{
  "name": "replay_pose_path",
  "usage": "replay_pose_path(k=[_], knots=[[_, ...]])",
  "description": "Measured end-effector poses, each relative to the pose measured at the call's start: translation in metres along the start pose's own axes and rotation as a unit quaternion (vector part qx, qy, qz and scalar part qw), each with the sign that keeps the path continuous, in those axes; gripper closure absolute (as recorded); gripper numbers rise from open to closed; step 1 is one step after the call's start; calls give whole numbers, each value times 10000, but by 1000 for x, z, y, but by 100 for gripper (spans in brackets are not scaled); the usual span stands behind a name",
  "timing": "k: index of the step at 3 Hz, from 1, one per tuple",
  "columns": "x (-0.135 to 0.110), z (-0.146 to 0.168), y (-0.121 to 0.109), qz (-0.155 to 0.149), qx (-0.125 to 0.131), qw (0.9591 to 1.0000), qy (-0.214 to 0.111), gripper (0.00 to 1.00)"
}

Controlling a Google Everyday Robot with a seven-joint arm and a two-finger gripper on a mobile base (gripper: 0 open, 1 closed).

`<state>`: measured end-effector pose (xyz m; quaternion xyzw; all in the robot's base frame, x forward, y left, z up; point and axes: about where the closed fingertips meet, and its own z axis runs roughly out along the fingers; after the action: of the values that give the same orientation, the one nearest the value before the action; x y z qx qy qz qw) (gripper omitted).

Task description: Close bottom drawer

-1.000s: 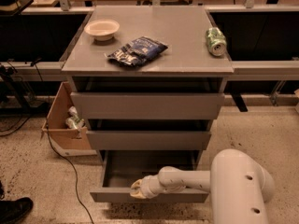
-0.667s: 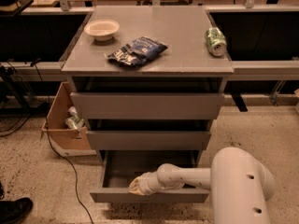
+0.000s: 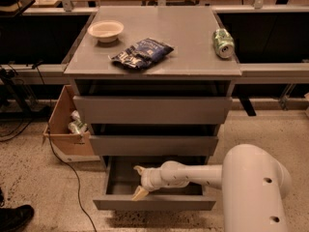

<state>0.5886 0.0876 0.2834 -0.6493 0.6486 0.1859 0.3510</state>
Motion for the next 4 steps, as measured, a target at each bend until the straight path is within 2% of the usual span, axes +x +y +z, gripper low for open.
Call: replay_pose_path(k=[1,2,3,4], knots=[[-2,-19,19,136,-48,9999,20,44],[19,-36,59,463,-178,9988,14,75],[47,-44,99,861,-280,9959,-26,100],[47,-44,99,862,-280,9959,-26,100]])
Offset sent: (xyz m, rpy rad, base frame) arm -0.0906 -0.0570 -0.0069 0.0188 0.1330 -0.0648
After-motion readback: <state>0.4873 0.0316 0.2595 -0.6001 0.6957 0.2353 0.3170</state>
